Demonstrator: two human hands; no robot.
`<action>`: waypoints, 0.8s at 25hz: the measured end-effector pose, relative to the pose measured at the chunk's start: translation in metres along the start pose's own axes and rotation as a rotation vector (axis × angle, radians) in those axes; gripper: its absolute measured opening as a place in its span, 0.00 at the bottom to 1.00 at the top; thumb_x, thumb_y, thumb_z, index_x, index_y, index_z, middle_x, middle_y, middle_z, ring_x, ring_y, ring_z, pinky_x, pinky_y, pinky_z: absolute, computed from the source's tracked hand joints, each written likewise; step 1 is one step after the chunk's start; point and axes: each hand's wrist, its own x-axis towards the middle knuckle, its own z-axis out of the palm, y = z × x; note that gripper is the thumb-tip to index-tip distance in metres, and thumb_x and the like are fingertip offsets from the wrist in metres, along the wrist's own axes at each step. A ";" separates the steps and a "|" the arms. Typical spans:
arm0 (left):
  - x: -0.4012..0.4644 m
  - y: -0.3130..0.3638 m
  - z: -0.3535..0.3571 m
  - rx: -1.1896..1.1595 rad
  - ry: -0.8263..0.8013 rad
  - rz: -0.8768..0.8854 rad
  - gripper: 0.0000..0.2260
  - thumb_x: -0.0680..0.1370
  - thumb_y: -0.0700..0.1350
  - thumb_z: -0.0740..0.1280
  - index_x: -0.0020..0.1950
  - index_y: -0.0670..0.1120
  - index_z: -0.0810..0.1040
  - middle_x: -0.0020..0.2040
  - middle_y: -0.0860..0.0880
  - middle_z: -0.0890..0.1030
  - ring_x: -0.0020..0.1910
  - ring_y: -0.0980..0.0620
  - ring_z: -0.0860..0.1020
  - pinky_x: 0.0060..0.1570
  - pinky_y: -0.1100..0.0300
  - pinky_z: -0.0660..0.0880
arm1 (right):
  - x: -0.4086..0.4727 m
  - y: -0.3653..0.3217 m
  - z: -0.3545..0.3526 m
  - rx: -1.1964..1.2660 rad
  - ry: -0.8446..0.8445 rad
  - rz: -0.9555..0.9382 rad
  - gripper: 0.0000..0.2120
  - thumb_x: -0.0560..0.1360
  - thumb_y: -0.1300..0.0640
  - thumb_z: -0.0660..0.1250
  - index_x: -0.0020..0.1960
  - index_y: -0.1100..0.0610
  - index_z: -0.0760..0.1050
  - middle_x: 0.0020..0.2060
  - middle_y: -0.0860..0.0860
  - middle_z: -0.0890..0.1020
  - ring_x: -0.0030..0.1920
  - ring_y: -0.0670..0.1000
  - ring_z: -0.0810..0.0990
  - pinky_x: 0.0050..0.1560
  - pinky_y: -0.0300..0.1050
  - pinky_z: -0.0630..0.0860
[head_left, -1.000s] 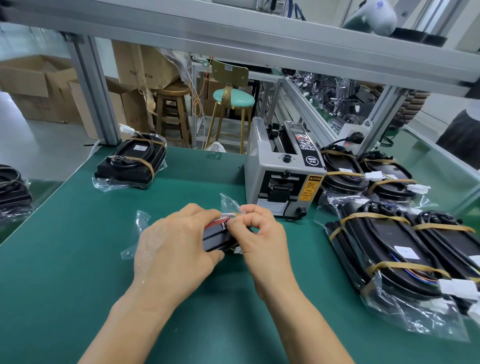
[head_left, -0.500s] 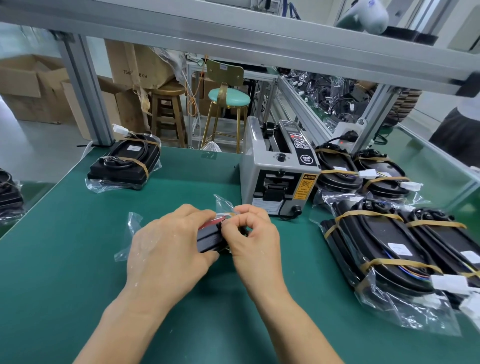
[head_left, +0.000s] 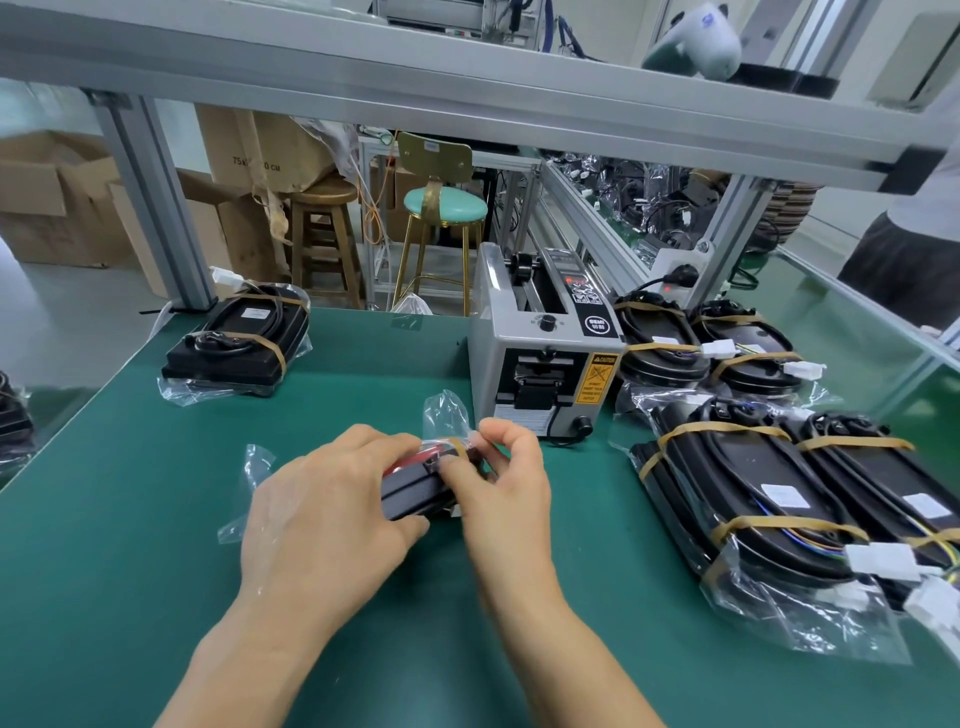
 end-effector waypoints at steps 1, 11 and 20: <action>0.000 0.000 0.000 0.001 -0.001 0.000 0.20 0.64 0.54 0.74 0.55 0.64 0.77 0.49 0.62 0.78 0.45 0.54 0.78 0.41 0.61 0.71 | 0.000 0.002 0.000 0.081 -0.008 0.047 0.12 0.74 0.62 0.68 0.52 0.48 0.72 0.55 0.49 0.77 0.56 0.40 0.76 0.57 0.37 0.73; 0.001 0.000 -0.003 -0.001 -0.016 0.008 0.20 0.64 0.56 0.74 0.55 0.66 0.76 0.49 0.64 0.77 0.45 0.56 0.78 0.40 0.62 0.70 | 0.005 0.004 0.001 0.033 -0.084 0.014 0.15 0.70 0.58 0.74 0.52 0.46 0.73 0.53 0.48 0.77 0.54 0.45 0.76 0.54 0.39 0.74; -0.003 -0.002 -0.009 -0.063 -0.017 0.081 0.20 0.62 0.53 0.74 0.52 0.65 0.79 0.47 0.66 0.78 0.40 0.55 0.78 0.35 0.65 0.66 | 0.037 -0.006 -0.023 0.057 -0.166 0.127 0.15 0.71 0.62 0.72 0.56 0.52 0.76 0.53 0.48 0.78 0.53 0.44 0.75 0.45 0.30 0.71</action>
